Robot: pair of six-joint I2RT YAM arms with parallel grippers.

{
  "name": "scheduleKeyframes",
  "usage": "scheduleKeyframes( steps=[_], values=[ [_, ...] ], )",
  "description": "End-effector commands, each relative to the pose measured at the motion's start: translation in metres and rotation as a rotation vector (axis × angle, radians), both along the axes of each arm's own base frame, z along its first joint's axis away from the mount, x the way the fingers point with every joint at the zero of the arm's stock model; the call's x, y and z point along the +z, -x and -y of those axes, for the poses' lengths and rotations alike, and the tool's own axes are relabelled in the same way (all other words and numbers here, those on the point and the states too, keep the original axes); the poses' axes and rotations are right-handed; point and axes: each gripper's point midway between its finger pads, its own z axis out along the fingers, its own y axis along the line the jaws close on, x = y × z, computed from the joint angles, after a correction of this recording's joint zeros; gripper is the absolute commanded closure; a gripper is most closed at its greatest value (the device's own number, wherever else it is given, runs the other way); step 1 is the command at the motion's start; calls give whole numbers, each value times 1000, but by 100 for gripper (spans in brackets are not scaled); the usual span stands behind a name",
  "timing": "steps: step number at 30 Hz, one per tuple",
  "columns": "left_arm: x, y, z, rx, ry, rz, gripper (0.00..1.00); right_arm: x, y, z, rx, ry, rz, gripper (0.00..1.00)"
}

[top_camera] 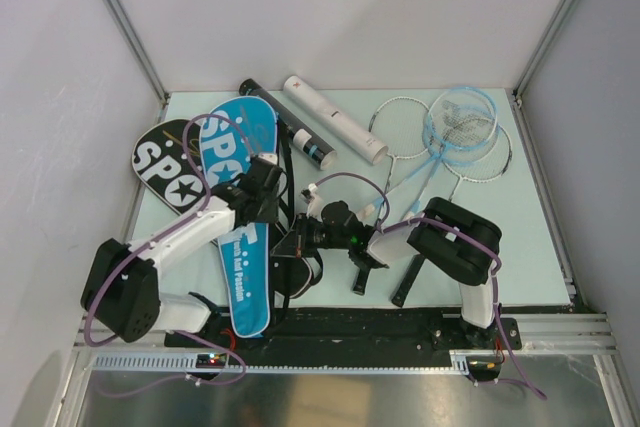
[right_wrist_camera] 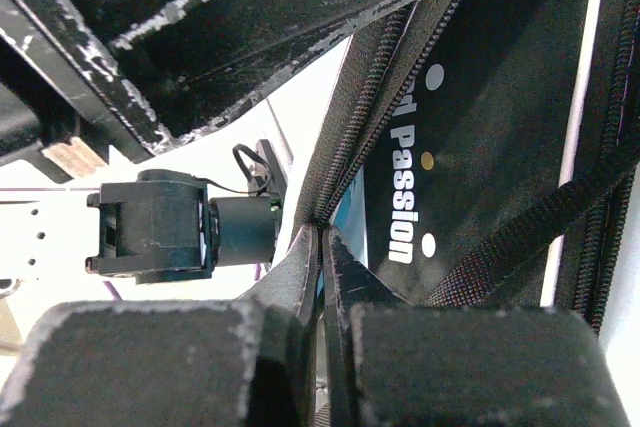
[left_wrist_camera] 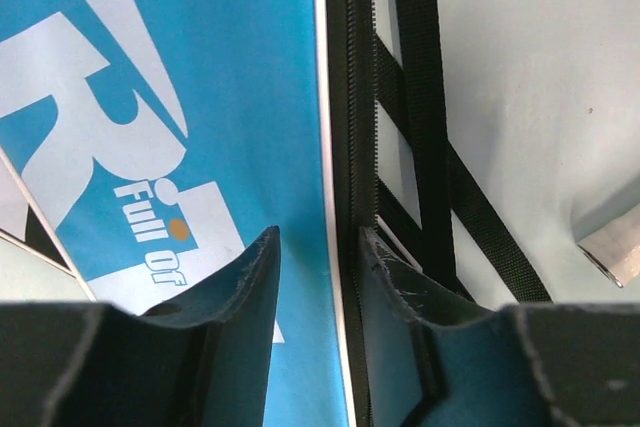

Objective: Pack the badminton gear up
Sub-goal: Open the racket bag at the center of the board.

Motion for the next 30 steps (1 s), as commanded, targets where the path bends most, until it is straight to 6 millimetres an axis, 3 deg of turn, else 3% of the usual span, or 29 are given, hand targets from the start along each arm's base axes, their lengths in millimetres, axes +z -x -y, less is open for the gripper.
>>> scheduleKeyframes(
  steps=[1, 6, 9, 18, 23, 30],
  values=[
    [11, -13, 8, -19, -25, 39, 64, 40, -8, -7, -10, -86, 69, 100],
    [13, -15, 7, -11, -40, 48, 92, 36, -8, -7, -17, -68, 55, 100],
    [24, -15, 2, -3, -54, 79, 99, 29, -11, -3, -43, -49, 32, 100],
    [71, -9, -16, 34, -34, 207, 100, 10, -30, 13, -158, -4, -28, 100],
    [80, -7, -17, 39, 20, 225, 100, 5, -39, 19, -199, 14, -26, 100],
    [70, -5, -11, 8, 100, 155, 85, 16, -37, 14, -174, -29, 6, 100]
  ],
)
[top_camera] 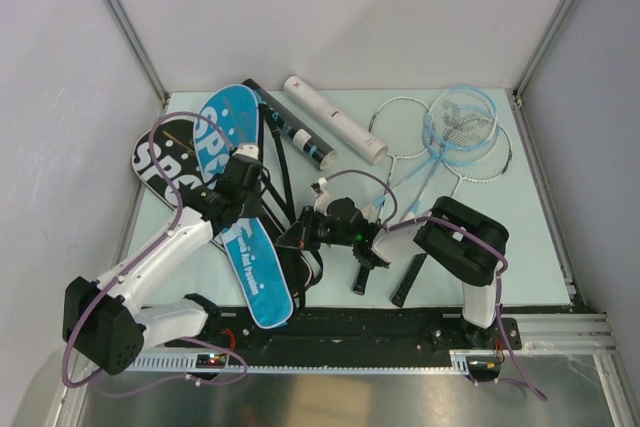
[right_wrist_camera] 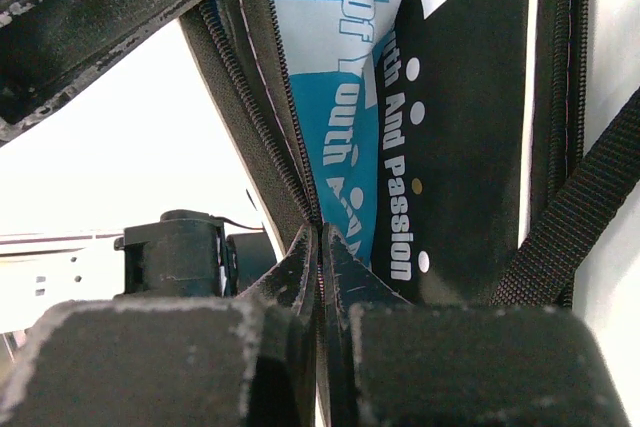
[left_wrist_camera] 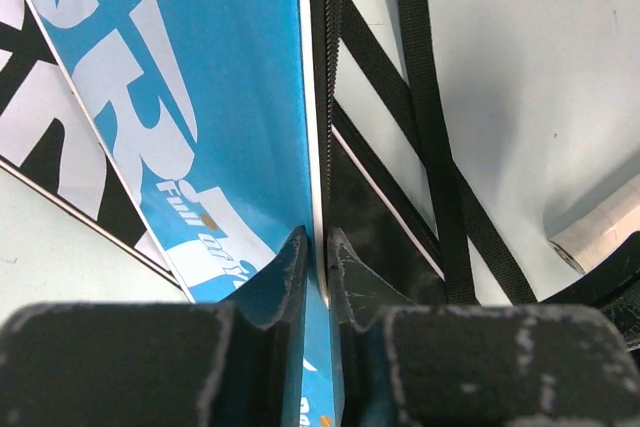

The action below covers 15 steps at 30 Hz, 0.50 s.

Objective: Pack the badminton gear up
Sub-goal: Open the racket bag at the center of the board.

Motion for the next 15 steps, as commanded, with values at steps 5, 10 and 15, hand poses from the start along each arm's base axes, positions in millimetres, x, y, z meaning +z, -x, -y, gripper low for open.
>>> scheduleKeyframes(
  steps=[5, 10, 15],
  values=[
    [6, -9, 18, -78, 88, -25, 99, 18, -7, -3, -12, -23, 88, 100],
    [3, -13, 24, -77, 110, -39, 78, 23, -2, -6, 10, -21, 101, 100],
    [-6, -15, 26, -85, 103, -61, 99, 21, 0, -6, 21, -9, 97, 100]
  ],
)
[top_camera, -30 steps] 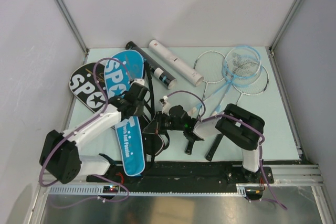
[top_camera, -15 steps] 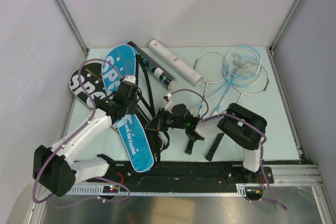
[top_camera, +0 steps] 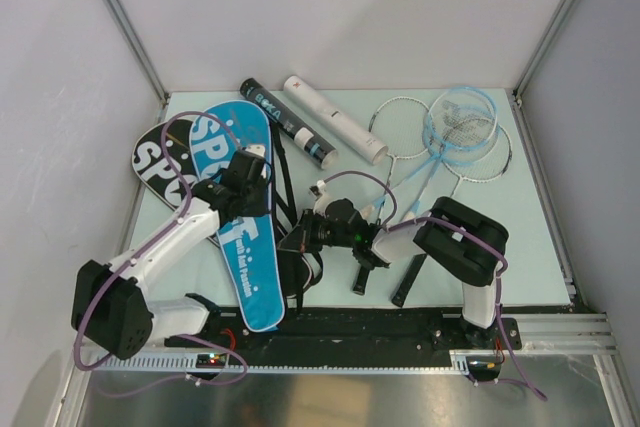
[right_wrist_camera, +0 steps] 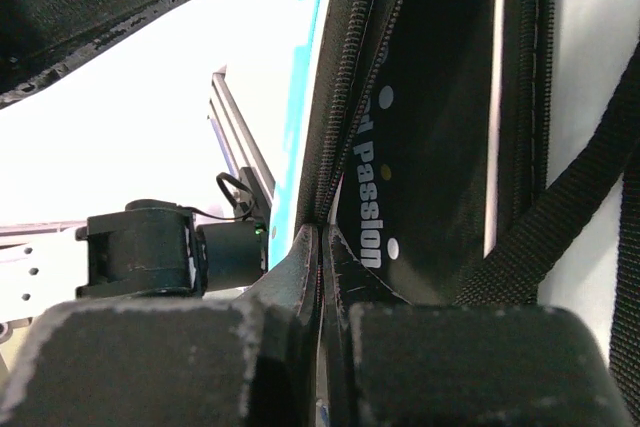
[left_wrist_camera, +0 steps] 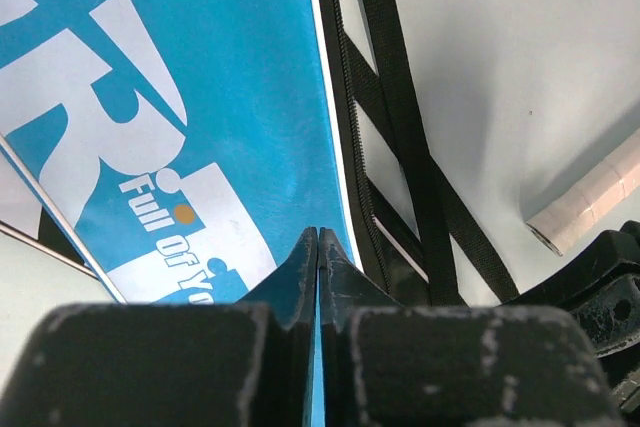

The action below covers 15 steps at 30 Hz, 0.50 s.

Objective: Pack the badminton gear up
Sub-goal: Open the racket bag at the center of the board.

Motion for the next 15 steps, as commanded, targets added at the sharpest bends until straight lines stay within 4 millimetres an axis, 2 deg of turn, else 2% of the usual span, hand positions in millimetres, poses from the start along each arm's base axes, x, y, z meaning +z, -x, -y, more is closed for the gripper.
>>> scheduleKeyframes(
  steps=[1, 5, 8, 10, 15],
  values=[
    [10, -13, 11, -25, 36, 30, 99, 31, -6, -7, -3, -57, 70, 100],
    [10, -15, 12, -22, 33, 27, 98, 32, -4, -8, 2, -57, 69, 100],
    [15, -15, 10, -13, 31, 48, 61, 34, -3, -8, 2, -59, 72, 100],
    [16, -16, 11, -22, 23, 55, 49, 36, -3, -8, 2, -61, 75, 100],
    [5, -21, 17, -39, -43, 33, 45, 37, -1, -9, -2, -60, 83, 100]
  ],
)
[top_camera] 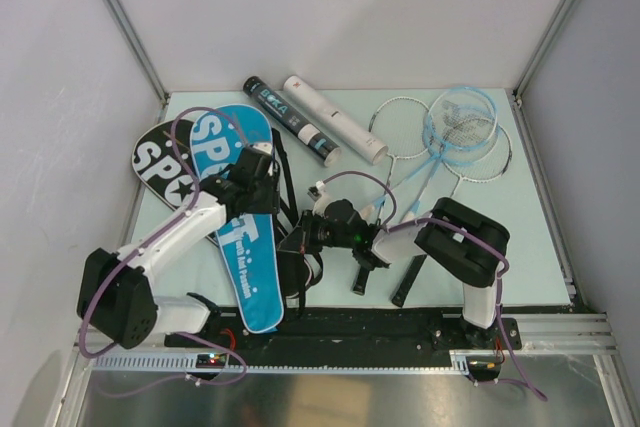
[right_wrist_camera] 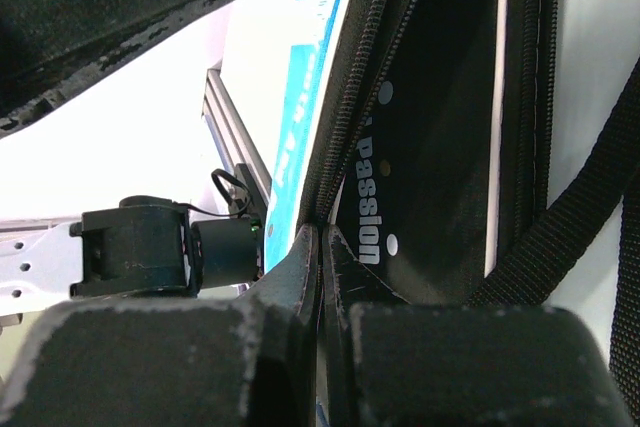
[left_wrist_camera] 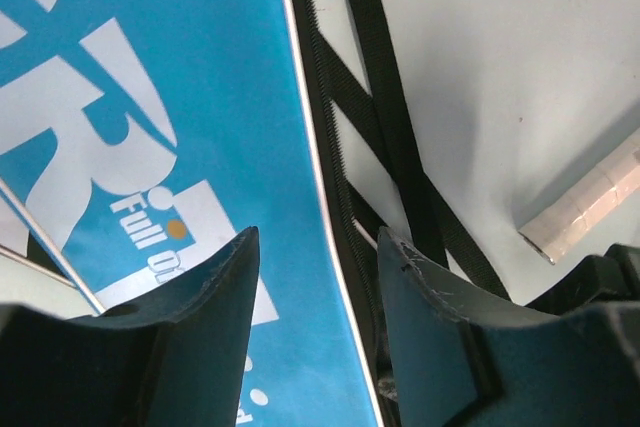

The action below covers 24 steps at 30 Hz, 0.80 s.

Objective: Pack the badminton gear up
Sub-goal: Open the racket bag at the center of the board.

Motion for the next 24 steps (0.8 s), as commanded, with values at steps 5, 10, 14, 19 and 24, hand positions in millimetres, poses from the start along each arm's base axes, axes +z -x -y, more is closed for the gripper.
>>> scheduleKeyframes(
  steps=[5, 10, 14, 19, 24],
  values=[
    [-4, -23, 9, -28, -104, 19, 44, 36, -2, -12, -3, -78, 72, 100],
    [-15, -28, 3, -18, -169, -4, 47, 38, -2, -12, -5, -79, 77, 100],
    [-21, -28, -4, -7, -219, -14, 51, 38, -3, -10, -5, -71, 81, 100],
    [-20, -29, -8, -2, -265, -11, 56, 37, -3, -10, -4, -70, 80, 100],
    [-15, -30, -11, 6, -288, -2, 60, 35, -4, -10, -6, -67, 76, 100]
  ],
)
